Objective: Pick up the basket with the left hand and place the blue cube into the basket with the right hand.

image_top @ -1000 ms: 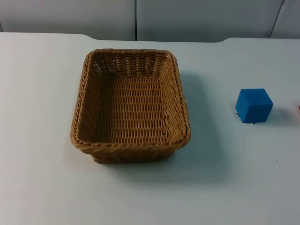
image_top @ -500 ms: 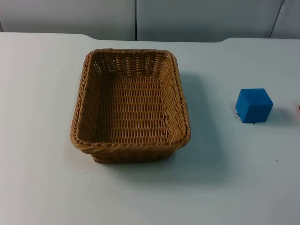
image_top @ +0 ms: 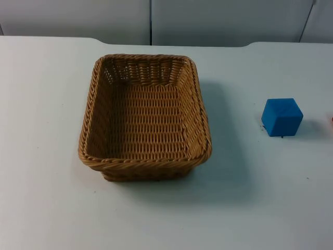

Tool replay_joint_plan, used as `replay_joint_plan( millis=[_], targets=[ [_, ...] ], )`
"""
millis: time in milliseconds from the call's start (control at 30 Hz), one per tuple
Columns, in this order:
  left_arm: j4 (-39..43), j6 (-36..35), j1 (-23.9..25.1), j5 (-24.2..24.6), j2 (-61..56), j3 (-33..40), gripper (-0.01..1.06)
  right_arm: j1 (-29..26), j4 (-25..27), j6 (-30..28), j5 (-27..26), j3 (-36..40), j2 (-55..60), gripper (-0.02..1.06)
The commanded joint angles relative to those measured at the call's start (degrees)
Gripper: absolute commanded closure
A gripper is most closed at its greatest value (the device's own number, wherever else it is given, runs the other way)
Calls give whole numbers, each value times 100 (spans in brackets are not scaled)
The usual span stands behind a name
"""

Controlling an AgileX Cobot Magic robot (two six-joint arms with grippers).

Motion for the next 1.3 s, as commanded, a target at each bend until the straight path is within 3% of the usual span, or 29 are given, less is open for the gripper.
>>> replay_joint_plan(
  millis=[0, 400, 900, 1267],
  targets=[
    [-167, 212, 12, -160, 256, -93, 0, -43, 29, -49, -205, -33, 78, 0],
    [-1659, 1797, 12, -695, 2329, -671, 0, -43, 29, -49, -483, -33, 104, 0],
    [-2165, 2051, 12, -1126, 4625, -1410, 0, -43, 273, -49, -406, -33, 104, 0],
    [-2262, 2322, -50, -1073, 6248, -2316, 0, -43, 320, -49, -389, -23, 104, 0]
  ],
)
